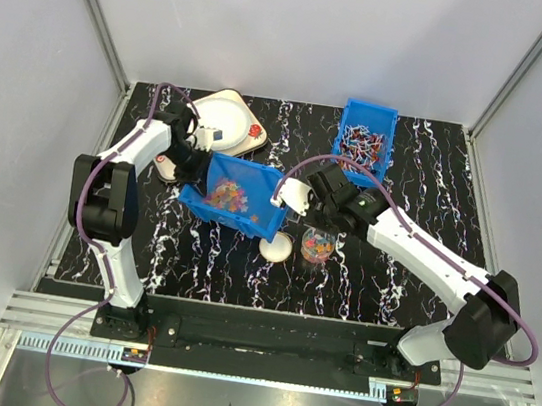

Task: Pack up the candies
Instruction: Place the fake candies in the packing bottle, then scoop the fake candies from the storage box.

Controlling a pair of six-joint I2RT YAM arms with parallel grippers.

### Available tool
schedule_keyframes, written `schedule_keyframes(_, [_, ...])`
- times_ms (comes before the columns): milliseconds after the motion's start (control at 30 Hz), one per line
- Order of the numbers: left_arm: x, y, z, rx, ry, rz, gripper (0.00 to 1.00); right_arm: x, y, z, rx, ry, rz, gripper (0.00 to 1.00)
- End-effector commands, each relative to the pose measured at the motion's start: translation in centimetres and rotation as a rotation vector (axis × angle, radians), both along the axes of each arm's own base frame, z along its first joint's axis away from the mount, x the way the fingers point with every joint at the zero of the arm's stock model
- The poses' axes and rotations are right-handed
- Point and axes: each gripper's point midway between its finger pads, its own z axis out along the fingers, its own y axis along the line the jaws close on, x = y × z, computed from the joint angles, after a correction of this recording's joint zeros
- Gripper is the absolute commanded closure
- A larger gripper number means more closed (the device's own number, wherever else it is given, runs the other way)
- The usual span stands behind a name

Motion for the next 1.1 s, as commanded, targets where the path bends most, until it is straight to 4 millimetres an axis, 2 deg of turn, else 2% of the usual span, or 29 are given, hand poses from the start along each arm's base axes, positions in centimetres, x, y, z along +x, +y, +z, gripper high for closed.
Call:
schedule_keyframes(0, [0.1,-1.6,2.6,-0.098,-0.056,-0.011,1.0,0.2,2.7,3.8,0.163,-0.048,0.028,1.0])
schedule_keyframes(300, [0.1,-1.6,2.5,-0.095,-0.051,-0.01,1.0,0.8,2.5,5.4,0.202,-0.107,0.002,1.0])
schedule_keyframes(433, [0.1,-1.5,2.4,-0.088,-0.05,-0.006,1.0,1.3,0.1,5.3,0.092,-0.166,-0.025,1.0])
schedule_keyframes(467, [0.1,-1.4,2.4,-0.087,-0.052,-0.006,1.0,1.1,-0.5,4.9,0.065,-0.173,-0.024,1.0])
schedule_keyframes(600, [0.1,-1.4,2.3,-0.085,-0.05,-0.004,1.0,0.0,-3.1,5.8,-0.007,-0.204,-0.027,1.0])
schedule_keyframes(733, [0.2,-1.4,2.1,-0.085,-0.041,-0.001,1.0,-0.6,-4.8,6.6,-0.05,-0.224,-0.029,1.0])
schedule_keyframes(867, [0.2,-1.3,1.8,-0.075,-0.034,0.003,1.0,-0.7,-5.0,8.5,-0.037,-0.256,-0.021,1.0])
schedule_keyframes(1067, [-0.2,-1.8,1.8,-0.103,-0.003,-0.015,1.0,-0.5,-3.5,10.1,0.045,-0.261,-0.005,1.0])
